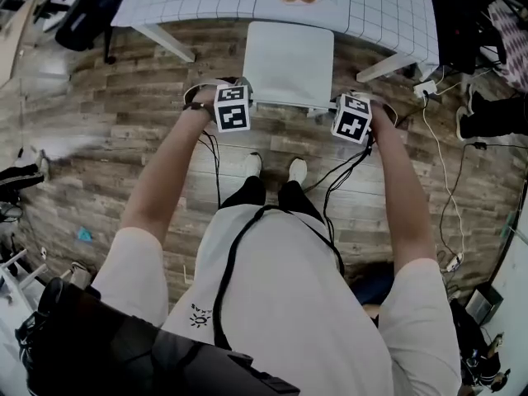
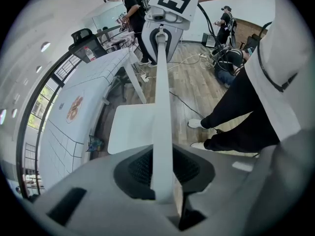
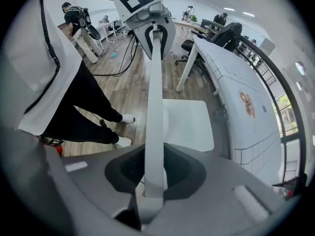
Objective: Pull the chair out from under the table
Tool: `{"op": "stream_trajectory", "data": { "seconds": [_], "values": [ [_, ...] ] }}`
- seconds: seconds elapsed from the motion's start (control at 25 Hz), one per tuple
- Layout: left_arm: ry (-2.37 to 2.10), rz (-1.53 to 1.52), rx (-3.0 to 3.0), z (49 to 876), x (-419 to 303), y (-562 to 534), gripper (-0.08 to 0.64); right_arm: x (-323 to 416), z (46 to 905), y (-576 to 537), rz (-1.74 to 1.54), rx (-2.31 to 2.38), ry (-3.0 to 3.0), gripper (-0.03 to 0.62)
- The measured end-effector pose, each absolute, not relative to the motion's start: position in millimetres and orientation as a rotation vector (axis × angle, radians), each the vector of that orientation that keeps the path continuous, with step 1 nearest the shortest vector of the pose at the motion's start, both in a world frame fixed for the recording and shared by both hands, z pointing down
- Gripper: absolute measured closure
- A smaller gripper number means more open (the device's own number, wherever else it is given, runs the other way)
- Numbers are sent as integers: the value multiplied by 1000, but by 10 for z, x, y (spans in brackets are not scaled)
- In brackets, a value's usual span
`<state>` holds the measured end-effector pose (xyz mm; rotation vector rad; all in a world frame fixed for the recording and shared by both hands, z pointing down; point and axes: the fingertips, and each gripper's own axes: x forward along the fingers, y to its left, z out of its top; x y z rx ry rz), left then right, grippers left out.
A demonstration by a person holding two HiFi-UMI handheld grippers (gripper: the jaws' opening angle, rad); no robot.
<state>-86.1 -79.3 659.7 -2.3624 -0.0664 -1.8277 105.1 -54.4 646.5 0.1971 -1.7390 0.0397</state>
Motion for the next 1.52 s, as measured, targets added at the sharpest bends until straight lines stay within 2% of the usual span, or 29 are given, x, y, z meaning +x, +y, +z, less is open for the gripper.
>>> {"op": "stream_trajectory", "data": {
  "seconds": [0.52, 1.52],
  "values": [
    [-148, -1851, -2360, 6586, -908, -552, 477, 989, 6458, -242, 101, 153, -1766, 508],
    [-259, -1858, -2383, 6548, -1328, 1285, 476, 578, 6436, 1594, 154, 128, -1758, 503]
  ]
}}
